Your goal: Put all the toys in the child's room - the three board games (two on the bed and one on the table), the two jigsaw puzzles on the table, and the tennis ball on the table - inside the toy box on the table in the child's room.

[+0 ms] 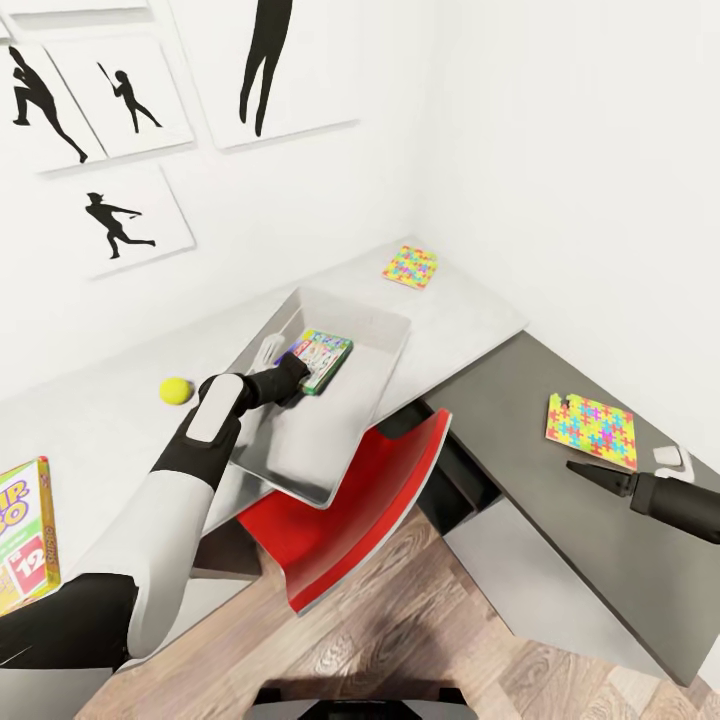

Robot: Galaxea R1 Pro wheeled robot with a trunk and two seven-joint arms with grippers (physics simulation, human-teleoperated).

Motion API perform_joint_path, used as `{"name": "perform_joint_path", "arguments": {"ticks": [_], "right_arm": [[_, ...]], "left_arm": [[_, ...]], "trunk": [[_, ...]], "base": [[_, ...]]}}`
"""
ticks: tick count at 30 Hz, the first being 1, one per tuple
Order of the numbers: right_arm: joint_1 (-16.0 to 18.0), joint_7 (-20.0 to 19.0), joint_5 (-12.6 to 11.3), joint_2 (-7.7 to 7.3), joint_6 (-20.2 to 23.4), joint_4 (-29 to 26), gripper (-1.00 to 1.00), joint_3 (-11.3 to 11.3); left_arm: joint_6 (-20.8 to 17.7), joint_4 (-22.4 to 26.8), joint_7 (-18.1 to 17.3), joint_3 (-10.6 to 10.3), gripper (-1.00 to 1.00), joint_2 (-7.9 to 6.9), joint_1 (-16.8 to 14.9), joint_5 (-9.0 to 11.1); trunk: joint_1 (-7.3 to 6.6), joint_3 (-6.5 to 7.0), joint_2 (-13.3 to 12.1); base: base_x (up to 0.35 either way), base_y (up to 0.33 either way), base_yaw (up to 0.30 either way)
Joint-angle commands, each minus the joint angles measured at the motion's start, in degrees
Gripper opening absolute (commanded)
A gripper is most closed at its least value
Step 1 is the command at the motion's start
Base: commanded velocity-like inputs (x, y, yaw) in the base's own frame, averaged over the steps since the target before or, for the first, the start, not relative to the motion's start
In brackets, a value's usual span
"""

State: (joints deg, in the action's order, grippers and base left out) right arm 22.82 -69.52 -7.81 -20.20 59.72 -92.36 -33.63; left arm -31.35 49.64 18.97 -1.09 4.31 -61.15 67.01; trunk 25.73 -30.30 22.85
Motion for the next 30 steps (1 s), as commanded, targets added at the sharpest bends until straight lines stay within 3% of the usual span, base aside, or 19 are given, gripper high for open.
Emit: {"name": "perform_joint_path", "arguments": {"ticks": [1,22,23,30], "right_arm": [[0.04,-0.18,-0.01,-0.01,0.28,0.0,1.0,-0.05],[0.03,-0.26,-0.01,0.01,0.28,0.0,1.0,-0.06],[0.03,-0.26,-0.01,0.02,0.28,0.0,1.0,-0.07],[0.03,-0.27,-0.01,0.03,0.28,0.0,1.0,-0.11]], "left_arm": [[-0.38,-1.56,0.63,0.0,-1.0,-0.01,-0.01,-0.58],[-0.38,-1.56,0.63,0.04,-1.0,0.0,-0.02,-0.61],[-0.38,-1.56,0.63,0.04,1.0,0.0,-0.02,-0.62],[-0.41,-1.56,0.63,0.04,1.0,0.03,-0.02,-0.29]], "trunk": [[0.05,-0.09,0.07],[0.05,-0.12,0.07],[0.05,-0.12,0.07],[0.05,-0.12,0.07]], "base": [[0.0,0.0,0.0],[0.0,0.0,0.0],[0.0,0.0,0.0],[0.0,0.0,0.0]]}}
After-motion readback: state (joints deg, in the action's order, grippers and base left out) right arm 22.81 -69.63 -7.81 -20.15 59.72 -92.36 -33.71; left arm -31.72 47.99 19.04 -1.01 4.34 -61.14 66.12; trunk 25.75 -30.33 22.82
